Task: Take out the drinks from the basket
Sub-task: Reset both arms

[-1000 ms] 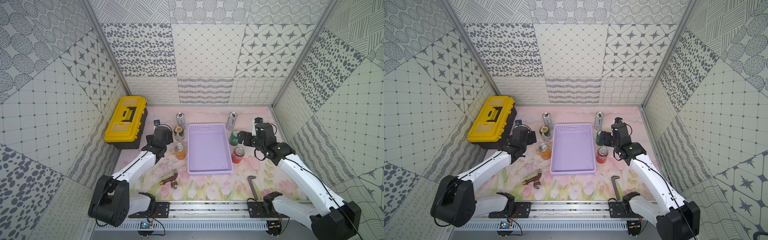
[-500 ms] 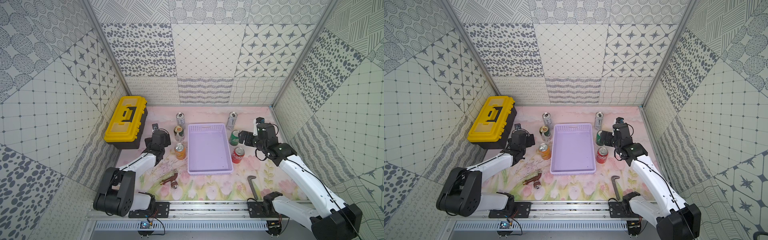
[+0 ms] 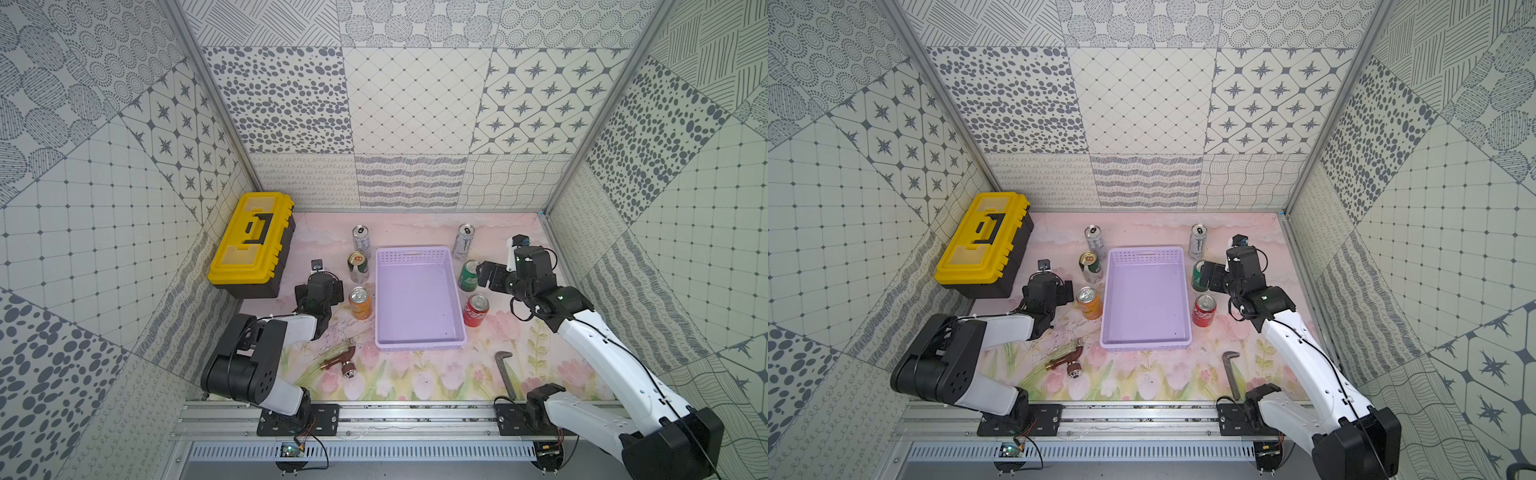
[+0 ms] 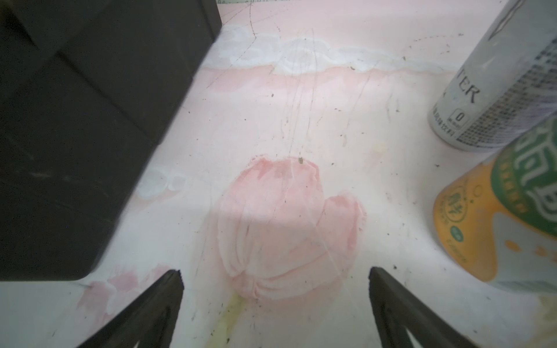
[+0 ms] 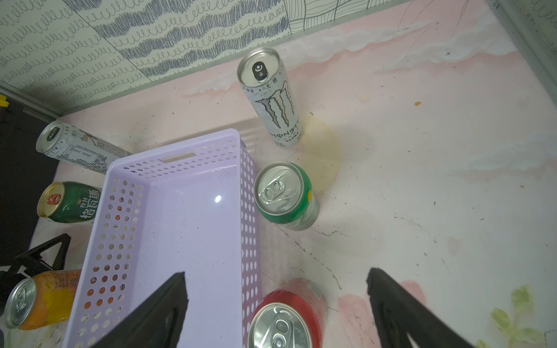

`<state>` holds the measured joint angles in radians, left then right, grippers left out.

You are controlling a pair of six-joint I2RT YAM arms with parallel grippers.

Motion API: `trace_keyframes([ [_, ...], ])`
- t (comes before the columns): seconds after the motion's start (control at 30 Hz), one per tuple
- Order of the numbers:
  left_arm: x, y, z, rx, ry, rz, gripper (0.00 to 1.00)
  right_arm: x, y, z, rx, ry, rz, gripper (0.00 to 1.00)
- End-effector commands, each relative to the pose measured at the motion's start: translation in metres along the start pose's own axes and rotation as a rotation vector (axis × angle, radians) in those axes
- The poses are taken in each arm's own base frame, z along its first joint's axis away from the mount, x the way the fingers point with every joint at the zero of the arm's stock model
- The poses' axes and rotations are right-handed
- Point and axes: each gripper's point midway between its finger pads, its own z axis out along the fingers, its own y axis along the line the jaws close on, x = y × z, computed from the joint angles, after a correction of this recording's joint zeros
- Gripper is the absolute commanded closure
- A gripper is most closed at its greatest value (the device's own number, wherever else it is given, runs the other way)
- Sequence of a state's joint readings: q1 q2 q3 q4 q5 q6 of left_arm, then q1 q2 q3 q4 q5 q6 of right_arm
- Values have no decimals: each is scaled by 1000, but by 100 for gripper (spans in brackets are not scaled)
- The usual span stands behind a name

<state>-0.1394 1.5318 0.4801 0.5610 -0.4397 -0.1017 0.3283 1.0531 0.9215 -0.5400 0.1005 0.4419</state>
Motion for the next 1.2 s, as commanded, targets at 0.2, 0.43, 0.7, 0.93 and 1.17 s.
trace_keyframes([
  [0.2, -19, -14, 0, 172, -160, -53, 0, -15, -2, -8, -9, -88, 16, 3],
  [0.43, -19, -13, 0, 173, -167, -58, 0, -22, -8, -8, 14, -131, 32, 3],
  [0.7, -19, -14, -1, 176, -158, -65, 0, -28, -52, 9, 268, -155, 67, 3],
  [0.93, -18, -13, 0, 179, -152, -72, 0, -28, -90, 51, 332, -133, 103, 3],
  [1.17, -18, -13, 0, 180, -153, -71, 0, -43, -110, 85, 363, -224, -42, 3],
])
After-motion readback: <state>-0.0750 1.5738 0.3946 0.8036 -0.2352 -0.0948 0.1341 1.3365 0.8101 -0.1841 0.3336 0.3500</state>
